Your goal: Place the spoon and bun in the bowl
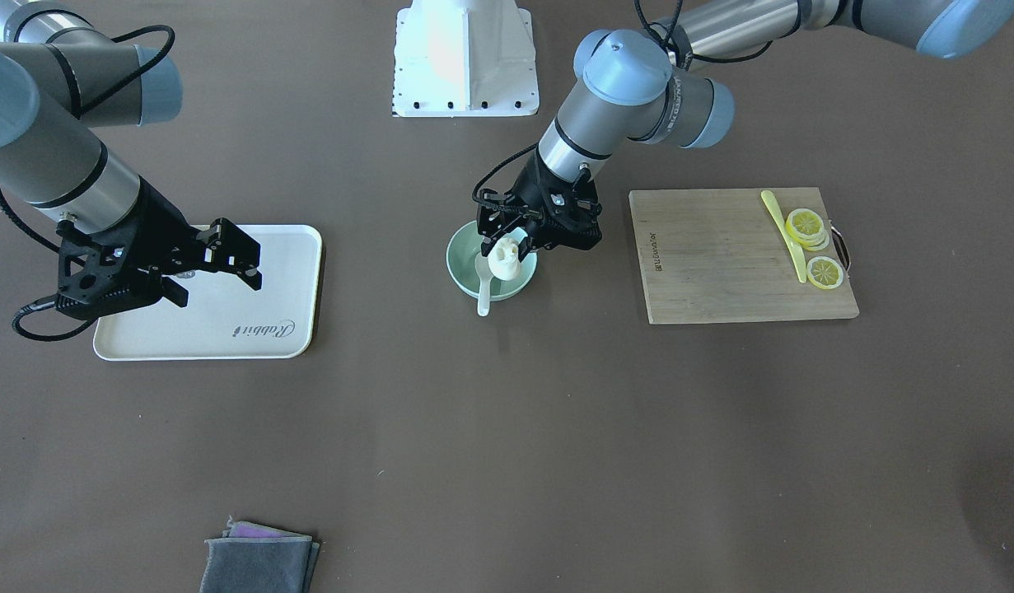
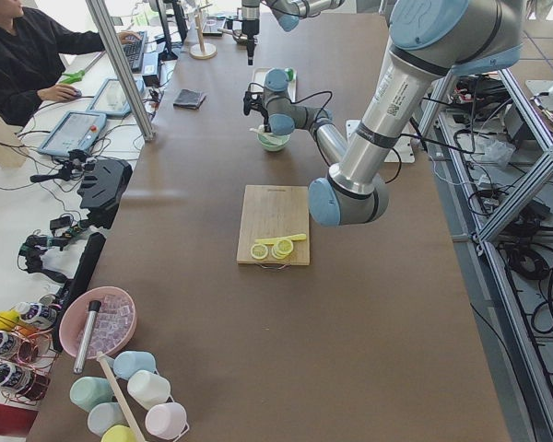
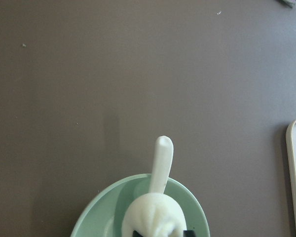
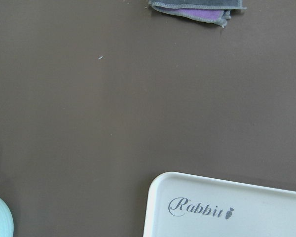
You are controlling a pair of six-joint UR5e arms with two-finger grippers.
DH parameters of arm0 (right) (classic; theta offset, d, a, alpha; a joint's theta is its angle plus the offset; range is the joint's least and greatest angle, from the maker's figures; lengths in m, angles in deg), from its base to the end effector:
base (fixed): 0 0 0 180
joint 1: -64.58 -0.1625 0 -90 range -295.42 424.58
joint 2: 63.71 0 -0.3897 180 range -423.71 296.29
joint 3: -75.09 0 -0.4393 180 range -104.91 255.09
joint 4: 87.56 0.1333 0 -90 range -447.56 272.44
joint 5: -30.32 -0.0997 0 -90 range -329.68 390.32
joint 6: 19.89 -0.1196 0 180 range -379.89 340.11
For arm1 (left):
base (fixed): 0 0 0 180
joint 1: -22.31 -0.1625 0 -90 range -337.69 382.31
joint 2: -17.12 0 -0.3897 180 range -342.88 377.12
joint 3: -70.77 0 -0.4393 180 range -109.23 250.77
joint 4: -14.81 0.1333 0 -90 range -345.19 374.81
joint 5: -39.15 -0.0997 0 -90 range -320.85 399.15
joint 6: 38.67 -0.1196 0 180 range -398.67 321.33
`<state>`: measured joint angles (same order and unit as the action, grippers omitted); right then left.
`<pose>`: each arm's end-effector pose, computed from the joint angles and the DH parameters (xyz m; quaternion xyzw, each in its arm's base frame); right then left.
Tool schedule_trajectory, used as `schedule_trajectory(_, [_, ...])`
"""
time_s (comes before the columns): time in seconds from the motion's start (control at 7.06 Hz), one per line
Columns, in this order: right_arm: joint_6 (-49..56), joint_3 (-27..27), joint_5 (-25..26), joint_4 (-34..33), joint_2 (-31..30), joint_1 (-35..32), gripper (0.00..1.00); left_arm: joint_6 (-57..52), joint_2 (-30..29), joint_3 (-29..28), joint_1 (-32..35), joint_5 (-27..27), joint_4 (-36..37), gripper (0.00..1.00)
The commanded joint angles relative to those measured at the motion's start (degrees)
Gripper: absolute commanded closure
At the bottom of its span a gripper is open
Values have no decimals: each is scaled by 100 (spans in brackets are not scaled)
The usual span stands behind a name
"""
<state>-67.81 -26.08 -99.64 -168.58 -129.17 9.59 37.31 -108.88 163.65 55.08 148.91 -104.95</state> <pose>-0.3289 -0.5680 0.2556 0.0585 -0.4734 -0.0314 0.8783 0.5486 -0.4636 0.1502 0.0905 0.5661 -0.0371 0.8185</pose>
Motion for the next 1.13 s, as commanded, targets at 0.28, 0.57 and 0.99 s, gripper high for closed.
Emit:
schedule_trajectory(0.28, [861, 79, -4, -80, -133, -230, 0, -4, 66, 107, 1, -42, 14, 2])
schedule_trajectory(0.57, [1197, 167, -4, -177, -335, -459, 0, -39, 197, 256, 193, -42, 371, 2])
schedule_trajectory(0.99, [2679, 88, 215, -1151, -826, -1047, 0, -2703, 1047, 1781, 1393, 11, 2730, 2])
